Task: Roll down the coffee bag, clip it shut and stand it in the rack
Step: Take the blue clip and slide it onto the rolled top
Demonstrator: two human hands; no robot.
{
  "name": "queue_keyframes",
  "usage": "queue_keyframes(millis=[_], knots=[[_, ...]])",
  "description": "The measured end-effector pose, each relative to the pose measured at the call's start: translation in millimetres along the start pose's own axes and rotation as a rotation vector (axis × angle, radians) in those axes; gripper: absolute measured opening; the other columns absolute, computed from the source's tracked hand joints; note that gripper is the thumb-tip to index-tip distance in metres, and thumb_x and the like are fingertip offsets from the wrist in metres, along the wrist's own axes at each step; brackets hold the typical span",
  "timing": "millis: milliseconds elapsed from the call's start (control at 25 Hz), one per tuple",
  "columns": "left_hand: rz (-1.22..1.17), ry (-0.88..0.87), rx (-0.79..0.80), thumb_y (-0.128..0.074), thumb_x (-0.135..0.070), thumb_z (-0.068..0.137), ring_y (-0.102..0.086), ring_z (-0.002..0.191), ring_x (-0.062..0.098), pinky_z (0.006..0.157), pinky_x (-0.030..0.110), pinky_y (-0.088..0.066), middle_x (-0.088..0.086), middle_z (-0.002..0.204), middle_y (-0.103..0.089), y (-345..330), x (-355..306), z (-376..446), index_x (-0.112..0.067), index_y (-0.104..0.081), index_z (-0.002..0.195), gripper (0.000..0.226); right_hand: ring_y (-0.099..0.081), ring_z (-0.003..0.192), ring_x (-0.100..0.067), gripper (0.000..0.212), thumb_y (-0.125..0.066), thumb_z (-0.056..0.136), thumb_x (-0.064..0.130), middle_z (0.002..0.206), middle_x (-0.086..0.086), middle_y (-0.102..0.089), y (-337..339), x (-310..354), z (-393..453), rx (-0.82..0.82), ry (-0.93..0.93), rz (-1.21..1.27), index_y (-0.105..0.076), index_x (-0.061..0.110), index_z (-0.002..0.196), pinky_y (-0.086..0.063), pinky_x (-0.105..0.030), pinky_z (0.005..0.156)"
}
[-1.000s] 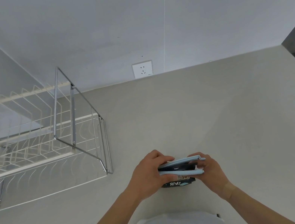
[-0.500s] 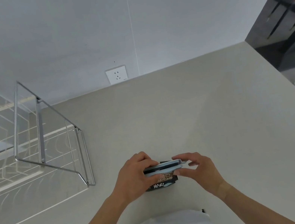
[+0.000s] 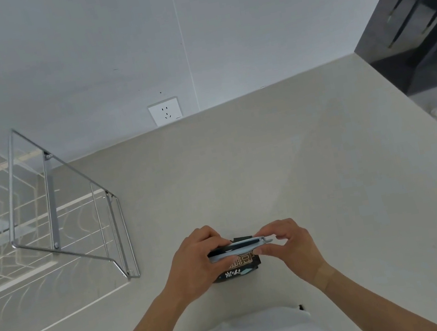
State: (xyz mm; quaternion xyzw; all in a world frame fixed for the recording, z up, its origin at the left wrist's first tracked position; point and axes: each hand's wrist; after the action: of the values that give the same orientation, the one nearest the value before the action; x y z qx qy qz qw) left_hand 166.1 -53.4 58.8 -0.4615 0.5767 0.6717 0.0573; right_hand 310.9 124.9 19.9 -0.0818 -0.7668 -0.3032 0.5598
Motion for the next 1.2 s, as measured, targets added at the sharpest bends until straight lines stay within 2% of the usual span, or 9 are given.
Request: queue_keyframes(millis=[120,280,440,600,680,800,960,1040,1200], knots=[[-0.017,0.014,-0.012,-0.077,-0.036,0.077,-0.055,0.083,0.006,0.073,0.032,-0.051,-0.018,0.09,-0.056,-0.8,-0.3,-1.0,-0.027,-0.072,0.098,0.023,-0.055,0.098,0.0,0.023,-0.085,0.065,0.025,0.095,0.009,-0.069,-1.2,-1.0,-0.1,0.002,-0.002,-0.01,-0.074,0.034,0.083,-0.042,-0.006,0.078],[-0.021,0.024,-0.026,-0.077,-0.034,0.076,-0.056,0.082,0.007,0.074,0.034,-0.052,-0.017,0.09,-0.056,-1.7,1.5,-2.4,-0.024,-0.072,0.097,0.023,-0.057,0.096,0.0,0.026,-0.084,0.066,0.023,0.095,0.005,-0.068,-3.5,0.7,-2.2,-0.017,0.046,-0.028,-0.07,0.038,0.081,-0.044,-0.007,0.079],[-0.034,0.03,-0.047,-0.078,-0.034,0.076,-0.056,0.081,0.008,0.071,0.034,-0.052,-0.015,0.09,-0.057,-1.2,3.6,-1.8,-0.023,-0.072,0.095,0.023,-0.057,0.099,-0.003,0.021,-0.082,0.07,0.026,0.093,0.014,-0.069,-8.3,3.9,-2.8,-0.033,0.11,-0.064,-0.07,0.035,0.084,-0.045,-0.011,0.083],[-0.007,0.027,-0.048,-0.076,-0.037,0.075,-0.055,0.081,0.006,0.07,0.032,-0.052,-0.016,0.09,-0.058,-0.7,4.0,-2.0,-0.027,-0.071,0.096,0.023,-0.055,0.102,-0.001,0.026,-0.078,0.072,0.035,0.096,0.027,-0.065,-6.2,7.2,-5.0,-0.017,0.154,-0.113,-0.065,0.048,0.09,-0.044,-0.009,0.085],[0.064,-0.016,-0.048,-0.075,-0.042,0.076,-0.054,0.083,0.006,0.072,0.028,-0.049,-0.015,0.093,-0.06,0.5,2.9,-3.7,-0.03,-0.07,0.1,0.028,-0.055,0.103,0.0,0.028,-0.08,0.069,0.039,0.097,0.026,-0.067,-7.1,9.0,-5.9,0.0,0.16,-0.095,-0.068,0.05,0.092,-0.044,-0.009,0.086],[0.15,-0.121,-0.08,-0.069,-0.049,0.079,-0.053,0.087,0.008,0.076,0.021,-0.041,-0.01,0.098,-0.061,1.7,-4.3,-0.9,-0.033,-0.067,0.109,0.034,-0.057,0.099,-0.003,0.031,-0.084,0.067,0.031,0.09,0.023,-0.07,-12.0,10.9,-4.5,-0.025,0.128,-0.045,-0.07,0.049,0.088,-0.046,-0.012,0.084],[0.237,-0.232,-0.133,-0.073,-0.032,0.083,-0.058,0.078,0.015,0.071,0.033,-0.049,-0.007,0.083,-0.066,-1.3,-21.6,11.1,-0.027,-0.073,0.093,0.011,-0.055,0.101,-0.005,0.03,-0.084,0.067,0.031,0.097,0.026,-0.069,-15.0,12.5,-6.9,-0.061,0.129,-0.037,-0.072,0.045,0.09,-0.043,-0.007,0.082],[0.298,-0.273,-0.125,-0.073,-0.029,0.083,-0.059,0.074,0.017,0.07,0.034,-0.05,-0.007,0.078,-0.067,-2.4,-26.7,14.3,-0.025,-0.074,0.089,0.007,-0.054,0.1,-0.005,0.028,-0.083,0.066,0.035,0.092,0.024,-0.07,-15.4,13.9,-9.0,-0.089,0.157,-0.058,-0.071,0.048,0.088,-0.043,-0.008,0.082],[0.397,-0.362,-0.107,-0.065,-0.024,0.087,-0.061,0.077,0.019,0.076,0.035,-0.05,-0.006,0.08,-0.067,-2.5,-27.6,15.3,-0.021,-0.072,0.086,0.007,-0.052,0.098,-0.003,0.022,-0.077,0.066,0.046,0.085,0.027,-0.067,-15.9,17.9,-8.4,-0.095,0.179,-0.103,-0.074,0.039,0.087,-0.043,-0.008,0.078]])
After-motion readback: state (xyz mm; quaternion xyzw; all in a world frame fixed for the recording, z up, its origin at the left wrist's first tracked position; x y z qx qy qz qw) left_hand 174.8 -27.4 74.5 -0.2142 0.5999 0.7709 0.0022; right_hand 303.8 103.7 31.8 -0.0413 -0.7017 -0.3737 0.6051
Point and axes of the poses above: each hand's wrist, its own z-axis towards the middle knuckle, its own y-axis out of the back of the hand, x = y × z
